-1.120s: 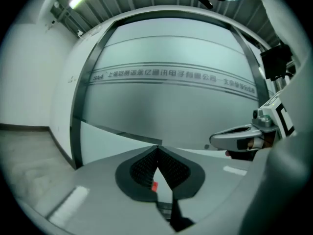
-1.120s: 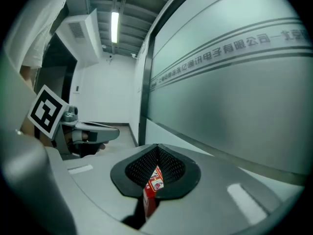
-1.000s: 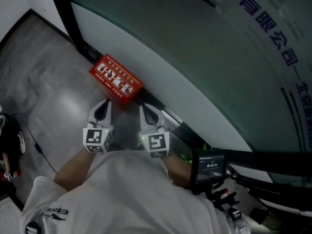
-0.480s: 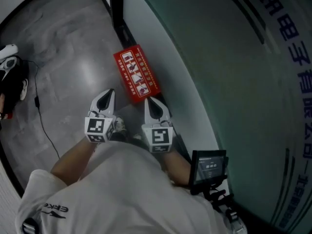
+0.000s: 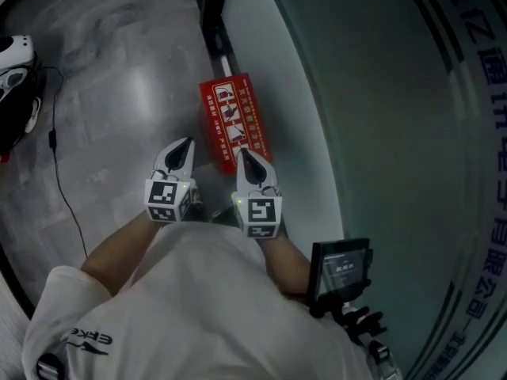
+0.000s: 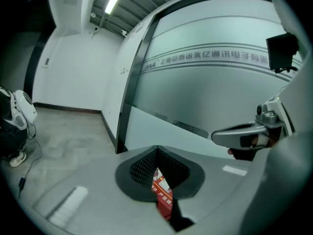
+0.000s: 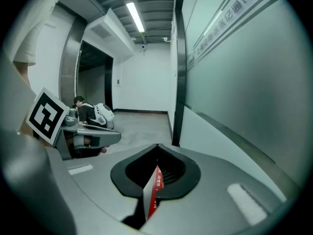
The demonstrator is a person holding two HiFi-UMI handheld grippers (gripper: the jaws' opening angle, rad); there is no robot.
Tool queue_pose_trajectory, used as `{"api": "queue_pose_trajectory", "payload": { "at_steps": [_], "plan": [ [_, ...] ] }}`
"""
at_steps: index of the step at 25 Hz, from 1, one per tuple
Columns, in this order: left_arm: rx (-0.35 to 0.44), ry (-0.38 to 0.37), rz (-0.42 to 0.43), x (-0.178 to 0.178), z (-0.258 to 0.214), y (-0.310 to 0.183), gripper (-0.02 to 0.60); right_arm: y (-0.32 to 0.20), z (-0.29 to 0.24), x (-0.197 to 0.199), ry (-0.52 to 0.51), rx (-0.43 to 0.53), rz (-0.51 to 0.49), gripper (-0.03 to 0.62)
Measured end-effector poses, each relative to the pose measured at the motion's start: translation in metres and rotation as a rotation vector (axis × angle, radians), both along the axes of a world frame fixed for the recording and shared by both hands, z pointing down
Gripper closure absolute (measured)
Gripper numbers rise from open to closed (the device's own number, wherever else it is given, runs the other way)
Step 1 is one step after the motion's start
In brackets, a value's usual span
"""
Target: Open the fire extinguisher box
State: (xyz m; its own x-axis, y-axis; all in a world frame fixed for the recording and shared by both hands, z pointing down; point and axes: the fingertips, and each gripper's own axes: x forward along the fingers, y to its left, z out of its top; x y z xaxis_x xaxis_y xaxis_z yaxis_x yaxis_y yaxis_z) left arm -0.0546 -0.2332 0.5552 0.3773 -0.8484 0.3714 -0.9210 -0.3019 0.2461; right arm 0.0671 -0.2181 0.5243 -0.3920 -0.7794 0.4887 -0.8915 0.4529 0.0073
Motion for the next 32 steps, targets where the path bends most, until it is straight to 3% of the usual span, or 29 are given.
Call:
{"api": "queue_pose_trajectory", "payload": {
  "at_steps": [11, 20, 27, 32],
  "plan": [
    [-0.11, -0.021, -0.103, -0.008, 0.056, -0.008, 0.58, -0.026, 0.053, -0.015, 0.031, -0.088, -0.105, 0.582],
    [-0.244, -0.038, -0.187, -0.003, 0.137, -0.012, 0.58, -0.037, 0.115, -0.013, 0.111, -0.14, -0.131, 0.582],
    [-0.302, -0.053, -0.109, 0.022, 0.221, -0.015, 0.58, -0.033, 0.181, -0.006, 0.155, -0.205, -0.118, 0.582],
    [-0.322, -0.047, -0.092, 0.03, 0.254, -0.014, 0.58, -0.028, 0.212, -0.005, 0.24, -0.213, -0.15, 0.58]
  ]
}}
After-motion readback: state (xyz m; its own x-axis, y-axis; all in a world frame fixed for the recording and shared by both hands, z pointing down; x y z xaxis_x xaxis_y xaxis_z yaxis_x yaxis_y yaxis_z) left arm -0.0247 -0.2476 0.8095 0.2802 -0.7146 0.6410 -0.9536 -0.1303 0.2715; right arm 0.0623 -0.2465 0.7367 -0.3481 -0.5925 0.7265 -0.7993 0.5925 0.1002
